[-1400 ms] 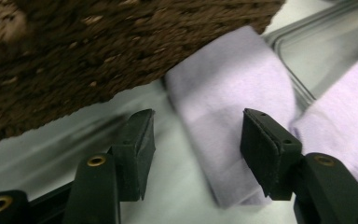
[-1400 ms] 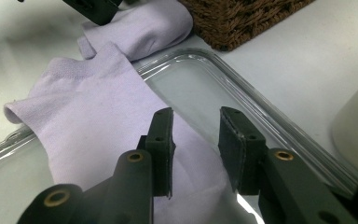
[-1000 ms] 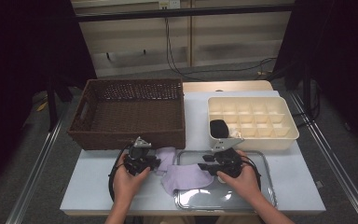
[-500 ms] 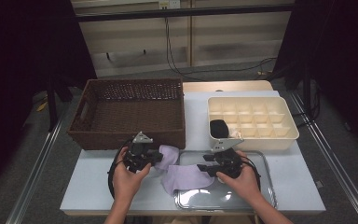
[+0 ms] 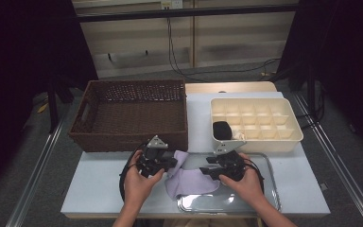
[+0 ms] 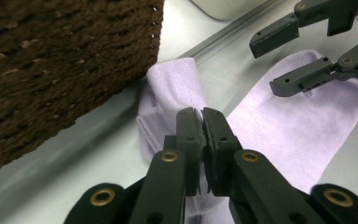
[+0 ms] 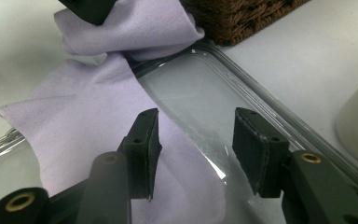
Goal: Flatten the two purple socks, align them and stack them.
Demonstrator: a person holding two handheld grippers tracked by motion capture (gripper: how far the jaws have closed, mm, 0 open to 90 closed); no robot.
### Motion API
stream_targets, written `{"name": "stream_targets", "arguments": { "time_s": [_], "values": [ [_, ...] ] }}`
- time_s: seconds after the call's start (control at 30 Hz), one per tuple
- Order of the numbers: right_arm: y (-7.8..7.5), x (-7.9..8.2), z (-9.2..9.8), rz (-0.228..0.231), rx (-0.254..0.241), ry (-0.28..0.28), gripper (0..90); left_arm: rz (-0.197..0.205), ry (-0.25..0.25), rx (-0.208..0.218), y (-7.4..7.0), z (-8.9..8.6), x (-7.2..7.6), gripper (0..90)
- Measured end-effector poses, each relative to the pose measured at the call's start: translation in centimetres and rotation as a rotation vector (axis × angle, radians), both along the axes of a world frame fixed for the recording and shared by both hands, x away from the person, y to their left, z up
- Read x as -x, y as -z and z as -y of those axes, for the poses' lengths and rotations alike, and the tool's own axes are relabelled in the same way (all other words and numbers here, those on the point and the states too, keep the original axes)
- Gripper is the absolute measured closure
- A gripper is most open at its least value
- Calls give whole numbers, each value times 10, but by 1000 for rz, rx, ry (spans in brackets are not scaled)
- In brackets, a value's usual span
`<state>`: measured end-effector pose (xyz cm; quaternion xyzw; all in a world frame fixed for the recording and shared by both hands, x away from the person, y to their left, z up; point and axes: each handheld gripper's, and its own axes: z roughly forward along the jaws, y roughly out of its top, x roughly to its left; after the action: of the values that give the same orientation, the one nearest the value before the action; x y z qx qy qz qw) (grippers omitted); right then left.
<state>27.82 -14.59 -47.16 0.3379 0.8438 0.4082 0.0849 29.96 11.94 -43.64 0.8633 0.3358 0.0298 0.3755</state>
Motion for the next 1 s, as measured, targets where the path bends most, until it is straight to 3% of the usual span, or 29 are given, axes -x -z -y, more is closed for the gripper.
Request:
{"name": "stream_targets", "arguments": {
  "time_s": [0.1,0.2,0.27,0.33,0.53,0.63,0.8,0.87,1.0],
  "values": [
    [0,0,0,-2,3,6,507,0,4,3,3,1,0,838],
    [1,0,0,-4,3,1,502,9,-25,21,8,0,-4,653],
    [0,0,0,-3,5,2,499,-10,-36,31,12,-2,-7,638],
    [0,-1,1,-3,4,2,499,-17,-33,38,18,-2,-10,567],
    [2,-1,2,-10,2,6,493,-20,-42,10,31,3,-18,427],
    [1,-1,2,-11,3,4,491,-43,-43,20,33,5,-20,463],
    [2,-1,4,-11,8,8,486,-76,-34,29,30,6,-20,703],
    [3,-1,4,-12,14,10,482,-85,-28,29,28,7,-20,759],
    [5,1,3,-12,21,3,482,-78,-22,37,22,8,-20,767]
  ]
}}
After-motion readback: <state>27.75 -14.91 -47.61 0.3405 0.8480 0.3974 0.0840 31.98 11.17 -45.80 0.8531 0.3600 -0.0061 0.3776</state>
